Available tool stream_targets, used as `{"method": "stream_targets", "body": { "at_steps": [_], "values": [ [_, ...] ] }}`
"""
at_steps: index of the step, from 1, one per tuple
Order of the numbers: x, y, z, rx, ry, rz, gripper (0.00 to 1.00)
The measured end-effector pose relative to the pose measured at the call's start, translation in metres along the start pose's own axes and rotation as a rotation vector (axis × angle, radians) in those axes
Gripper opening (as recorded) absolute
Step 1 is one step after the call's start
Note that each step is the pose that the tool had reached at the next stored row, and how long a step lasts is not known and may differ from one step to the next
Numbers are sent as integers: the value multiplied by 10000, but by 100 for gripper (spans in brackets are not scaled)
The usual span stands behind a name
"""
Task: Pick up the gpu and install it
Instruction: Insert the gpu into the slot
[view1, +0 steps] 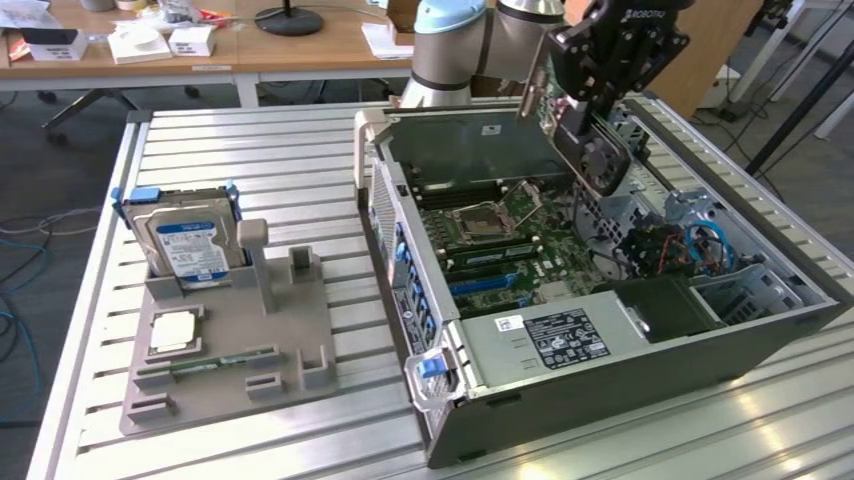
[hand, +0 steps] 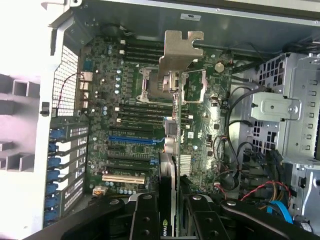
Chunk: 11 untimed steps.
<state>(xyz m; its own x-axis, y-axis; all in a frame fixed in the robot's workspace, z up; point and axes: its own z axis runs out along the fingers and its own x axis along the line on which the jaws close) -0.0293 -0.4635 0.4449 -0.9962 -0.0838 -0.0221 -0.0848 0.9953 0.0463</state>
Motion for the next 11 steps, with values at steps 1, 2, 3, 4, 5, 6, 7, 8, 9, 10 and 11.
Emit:
{"method": "stream_targets", "body": {
  "at_steps": [1,2,3,4,5,6,7,8,9,10,11],
  "values": [
    [0,0,0,-2,5,-119,26],
    [0,1,1,-5,10,-225,26],
    [0,1,1,-7,15,-329,26],
    [0,1,1,-8,20,-429,26],
    [0,1,1,-10,25,-523,26],
    [0,1,2,-12,29,-612,26],
    [0,1,3,-15,32,-700,26],
    [0,0,3,-17,36,-779,26],
    [0,1,3,-18,40,-854,26],
    [0,0,4,-20,42,-924,26],
    [0,1,4,-21,46,-1000,26]
  ]
}}
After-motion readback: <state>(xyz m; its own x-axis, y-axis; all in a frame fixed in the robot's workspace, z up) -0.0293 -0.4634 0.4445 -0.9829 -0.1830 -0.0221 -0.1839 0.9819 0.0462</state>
